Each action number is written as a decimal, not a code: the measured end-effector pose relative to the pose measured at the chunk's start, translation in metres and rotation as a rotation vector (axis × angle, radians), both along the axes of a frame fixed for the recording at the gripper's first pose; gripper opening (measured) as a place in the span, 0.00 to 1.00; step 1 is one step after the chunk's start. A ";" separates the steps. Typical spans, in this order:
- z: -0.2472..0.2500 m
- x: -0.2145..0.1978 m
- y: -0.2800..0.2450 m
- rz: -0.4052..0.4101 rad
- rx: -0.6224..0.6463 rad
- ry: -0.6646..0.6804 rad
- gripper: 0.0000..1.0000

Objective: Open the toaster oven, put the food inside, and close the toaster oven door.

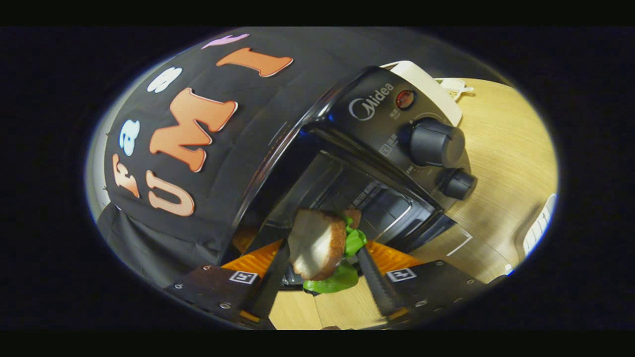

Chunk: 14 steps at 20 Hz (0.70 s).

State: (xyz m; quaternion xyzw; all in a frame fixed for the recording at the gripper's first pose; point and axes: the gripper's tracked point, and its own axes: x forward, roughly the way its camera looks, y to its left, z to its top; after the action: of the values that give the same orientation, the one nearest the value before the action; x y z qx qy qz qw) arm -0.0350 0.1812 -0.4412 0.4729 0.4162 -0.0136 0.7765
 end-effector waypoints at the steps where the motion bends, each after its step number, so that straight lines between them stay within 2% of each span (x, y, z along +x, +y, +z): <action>1: 0.007 -0.009 -0.001 0.034 -0.003 0.007 0.90; 6: 0.036 -0.051 -0.012 0.180 -0.060 -0.018 0.96; 10: 0.043 -0.081 -0.023 0.300 -0.204 -0.040 0.96; 14: 0.039 -0.111 -0.026 0.462 -0.368 -0.037 0.98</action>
State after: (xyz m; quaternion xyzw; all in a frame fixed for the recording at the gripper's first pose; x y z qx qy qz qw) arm -0.1457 0.1553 -0.4018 0.2171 0.4891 0.0969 0.8392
